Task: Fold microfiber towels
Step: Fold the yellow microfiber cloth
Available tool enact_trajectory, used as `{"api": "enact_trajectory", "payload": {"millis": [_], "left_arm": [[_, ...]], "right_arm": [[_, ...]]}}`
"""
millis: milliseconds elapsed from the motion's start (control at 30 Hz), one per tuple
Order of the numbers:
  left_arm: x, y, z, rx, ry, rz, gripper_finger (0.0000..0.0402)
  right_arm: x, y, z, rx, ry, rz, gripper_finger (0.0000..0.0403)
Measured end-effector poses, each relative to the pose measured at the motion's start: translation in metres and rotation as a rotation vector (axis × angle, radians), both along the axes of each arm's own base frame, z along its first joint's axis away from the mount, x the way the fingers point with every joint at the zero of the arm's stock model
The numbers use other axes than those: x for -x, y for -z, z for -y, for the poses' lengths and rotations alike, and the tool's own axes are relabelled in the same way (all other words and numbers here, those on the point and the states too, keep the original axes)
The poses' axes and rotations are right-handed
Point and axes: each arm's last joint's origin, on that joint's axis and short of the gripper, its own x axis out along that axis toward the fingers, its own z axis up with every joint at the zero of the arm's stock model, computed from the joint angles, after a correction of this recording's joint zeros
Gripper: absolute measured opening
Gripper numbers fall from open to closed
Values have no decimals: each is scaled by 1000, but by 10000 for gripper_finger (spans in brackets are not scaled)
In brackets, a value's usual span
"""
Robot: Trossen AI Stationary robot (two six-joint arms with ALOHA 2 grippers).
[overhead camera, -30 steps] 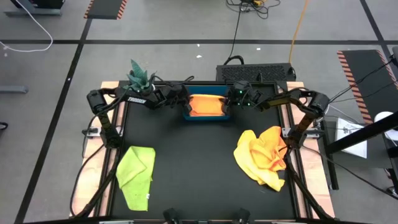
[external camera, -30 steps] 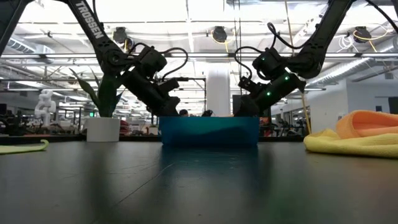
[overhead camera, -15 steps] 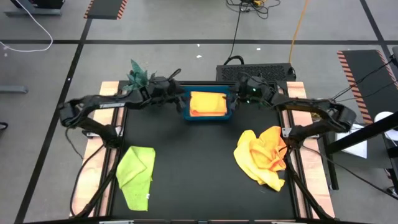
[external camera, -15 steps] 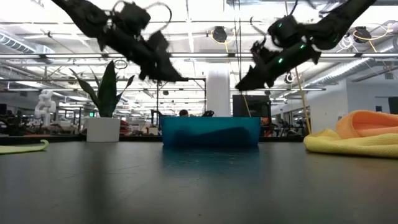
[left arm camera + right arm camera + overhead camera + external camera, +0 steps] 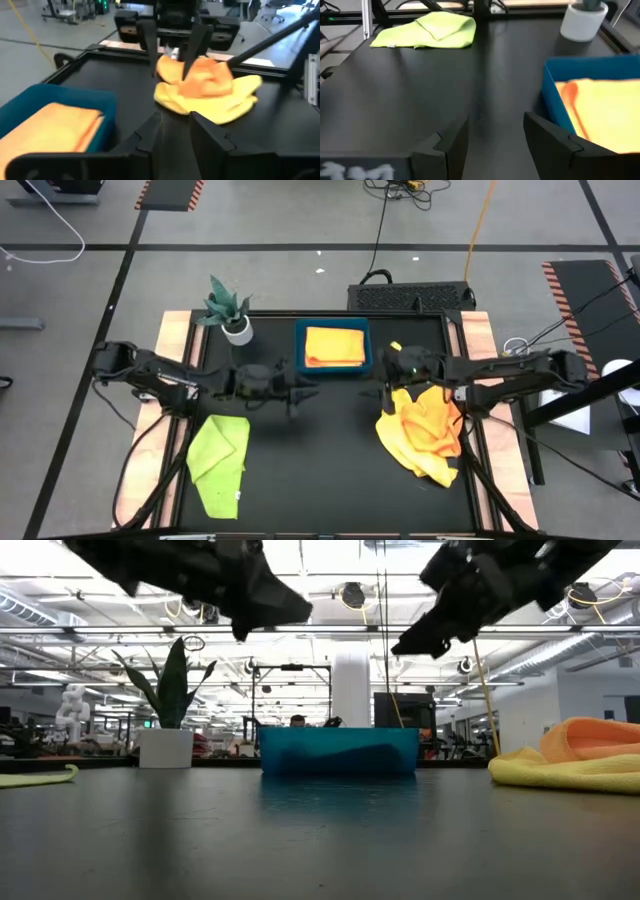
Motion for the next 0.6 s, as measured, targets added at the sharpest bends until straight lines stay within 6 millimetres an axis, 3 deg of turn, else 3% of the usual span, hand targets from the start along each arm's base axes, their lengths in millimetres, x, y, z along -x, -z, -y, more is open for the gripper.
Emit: {"api": "enact_trajectory", "payload": {"millis": [167, 300, 467, 600], "left_arm": [[9, 12, 32, -25, 30, -44, 80], [16, 20, 49, -20, 75, -60, 68], [13, 30, 52, -53, -49, -16, 55], [3, 42, 50, -38, -38, 4, 52]], "right_arm": [[5, 1, -32, -31, -68, -58, 178], [15, 5, -48, -132, -55, -225, 178], [25, 9, -61, -141, 11, -374, 178], [31, 13, -64, -204, 65, -469, 178]]}}
